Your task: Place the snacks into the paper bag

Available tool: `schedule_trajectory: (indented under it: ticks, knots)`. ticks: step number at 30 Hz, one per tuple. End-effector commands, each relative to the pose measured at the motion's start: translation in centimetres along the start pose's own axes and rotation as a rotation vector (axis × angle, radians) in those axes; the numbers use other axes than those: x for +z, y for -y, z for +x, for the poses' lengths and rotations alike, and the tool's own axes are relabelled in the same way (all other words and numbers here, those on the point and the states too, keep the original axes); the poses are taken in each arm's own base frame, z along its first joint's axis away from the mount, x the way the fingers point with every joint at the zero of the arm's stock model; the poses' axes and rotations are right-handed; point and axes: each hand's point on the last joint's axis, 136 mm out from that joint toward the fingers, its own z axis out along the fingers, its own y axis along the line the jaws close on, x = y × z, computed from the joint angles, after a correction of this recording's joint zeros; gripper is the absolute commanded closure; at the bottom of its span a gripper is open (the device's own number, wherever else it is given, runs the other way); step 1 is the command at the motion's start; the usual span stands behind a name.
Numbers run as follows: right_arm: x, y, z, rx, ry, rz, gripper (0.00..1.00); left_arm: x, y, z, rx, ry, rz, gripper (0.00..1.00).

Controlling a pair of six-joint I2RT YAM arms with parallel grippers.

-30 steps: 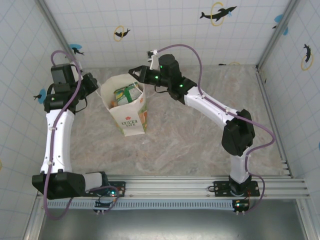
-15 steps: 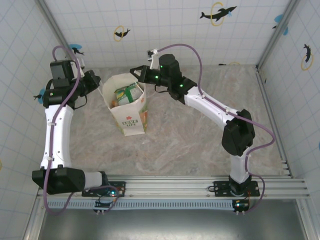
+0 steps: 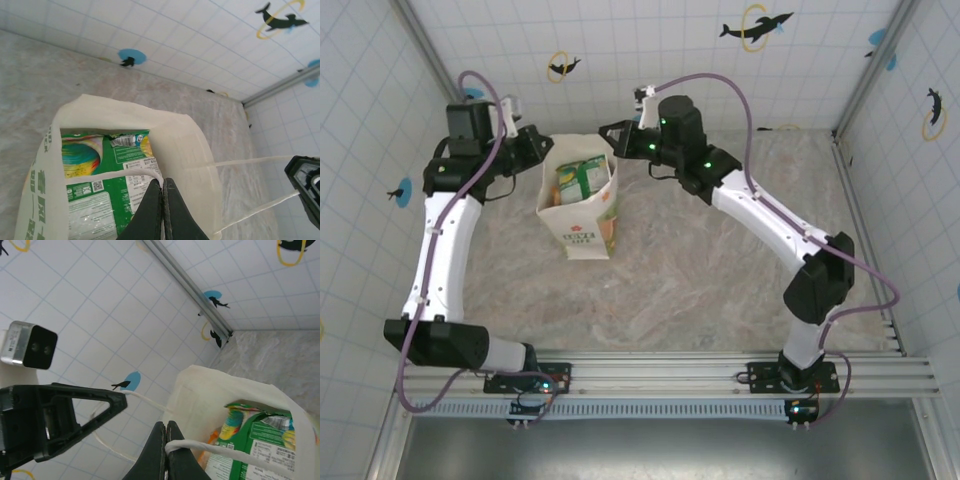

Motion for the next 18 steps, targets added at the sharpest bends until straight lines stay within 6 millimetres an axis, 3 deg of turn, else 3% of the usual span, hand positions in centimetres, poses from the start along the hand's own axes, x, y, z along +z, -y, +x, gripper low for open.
schedule_trajectory:
  ticks: [1,11,14,18]
  knots:
    - [-4.7,-4.9,-5.7,-0.101,0.173,-0.078,1.0,-0.6,5.1,-2.4,0.075,0.073,0.142,1.0]
    - [-10.1,-3.2,-6.5,-0.113,0.235,0.017,1.0,2.3,9.9,-0.3,0.105,-0.001,0.269,1.0]
    - [-11.7,-1.9,-6.5,-0.103,0.251,0.055,1.0,3.6,11.0,0.7,0.115,-0.031,0.291,1.0]
    - [-13.3,1.5,-5.0,-0.063,0.246,0.106,1.0,5.7,11.2,2.5,0.114,-0.075,0.297,1.0]
